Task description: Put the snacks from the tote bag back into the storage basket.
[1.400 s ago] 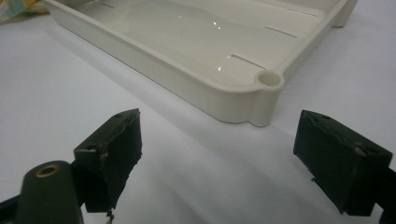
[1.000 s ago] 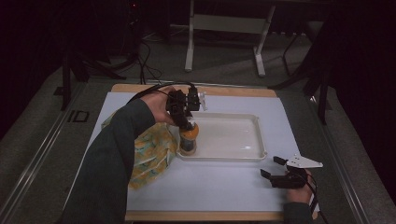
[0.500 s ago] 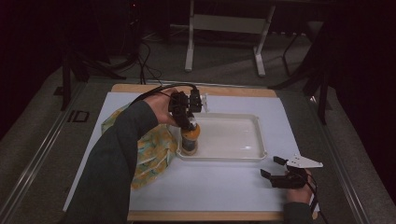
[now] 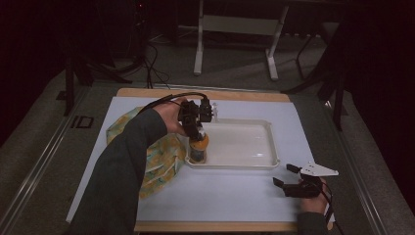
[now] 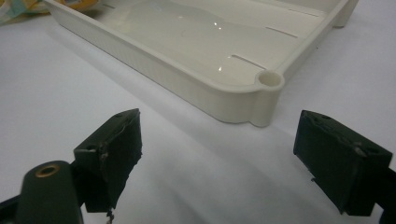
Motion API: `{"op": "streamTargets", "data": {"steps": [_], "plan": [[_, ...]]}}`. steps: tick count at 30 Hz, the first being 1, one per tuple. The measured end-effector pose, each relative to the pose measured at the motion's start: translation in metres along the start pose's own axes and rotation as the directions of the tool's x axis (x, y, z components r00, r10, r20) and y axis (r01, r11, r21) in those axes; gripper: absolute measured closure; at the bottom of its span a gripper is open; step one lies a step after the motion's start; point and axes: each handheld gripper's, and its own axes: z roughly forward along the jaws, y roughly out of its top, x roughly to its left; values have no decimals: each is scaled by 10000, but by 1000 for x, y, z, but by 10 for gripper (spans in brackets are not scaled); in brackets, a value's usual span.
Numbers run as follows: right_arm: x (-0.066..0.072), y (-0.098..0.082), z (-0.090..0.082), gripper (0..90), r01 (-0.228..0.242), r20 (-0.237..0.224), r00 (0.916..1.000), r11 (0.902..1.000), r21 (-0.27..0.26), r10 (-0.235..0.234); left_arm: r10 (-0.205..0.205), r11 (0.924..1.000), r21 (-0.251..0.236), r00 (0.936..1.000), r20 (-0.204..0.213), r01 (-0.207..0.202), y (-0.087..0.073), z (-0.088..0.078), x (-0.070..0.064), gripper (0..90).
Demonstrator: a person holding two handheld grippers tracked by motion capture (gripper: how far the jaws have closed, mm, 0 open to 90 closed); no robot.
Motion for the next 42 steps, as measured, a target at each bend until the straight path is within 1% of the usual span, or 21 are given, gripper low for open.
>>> {"op": "streamTargets", "data": {"steps": [2,11,15,16,17,21,23,24,29,30,32,34,35,36,38,41,42], "plan": [[0,0,0,150,4,-1,10000,10000,8,-4,-44,10000,38,10000,5,44,-1,2,0,586],[0,0,0,150,0,0,10000,10000,-3,0,47,9994,336,10000,-12,-47,0,5,-1,586],[0,0,0,150,-8,-15,10000,10000,-2,8,55,9990,435,10000,-10,-55,0,10,-1,585],[0,0,0,150,2,-8,10000,10000,12,-2,21,9983,574,10000,0,-21,1,12,0,585],[0,0,0,150,2,-8,10000,10000,12,-2,21,9983,574,10000,0,-21,1,12,0,585],[0,0,0,149,-18,-18,10000,10000,1,18,5,9986,523,10000,15,-6,3,13,0,584],[0,0,0,150,1,0,10000,10000,25,-1,7,9991,419,10000,-17,-7,3,14,0,583],[0,0,0,150,11,8,10000,10000,15,-11,-65,9997,248,10000,15,64,3,14,0,582],[0,0,0,150,13,8,10000,10000,12,-13,-168,9998,115,9998,44,168,0,15,0,574],[0,0,0,150,12,12,10000,10000,12,-12,-216,9997,62,9997,82,216,-1,15,0,546],[0,0,0,150,9,12,10000,10000,14,-9,-291,9996,-67,9993,232,292,-2,16,0,534],[0,0,0,150,9,16,10000,10000,20,-9,-320,9995,-76,9992,240,322,-3,17,0,525],[0,0,0,150,10,16,10000,10000,19,-10,-331,9994,-92,9992,245,334,-3,18,0,510],[0,0,0,150,9,13,10000,10000,9,-9,-349,9993,-104,9990,266,352,-3,20,0,474],[0,0,0,150,8,14,10000,10000,5,-8,-428,9988,-205,9981,437,437,-4,22,0,467],[0,0,0,150,12,13,10000,10000,4,-12,-420,9987,-279,9983,404,431,-5,23,-1,461],[0,0,0,150,-2,6,10000,10000,-4,2,-428,9986,-301,9984,364,439,-5,24,-1,443]]}}
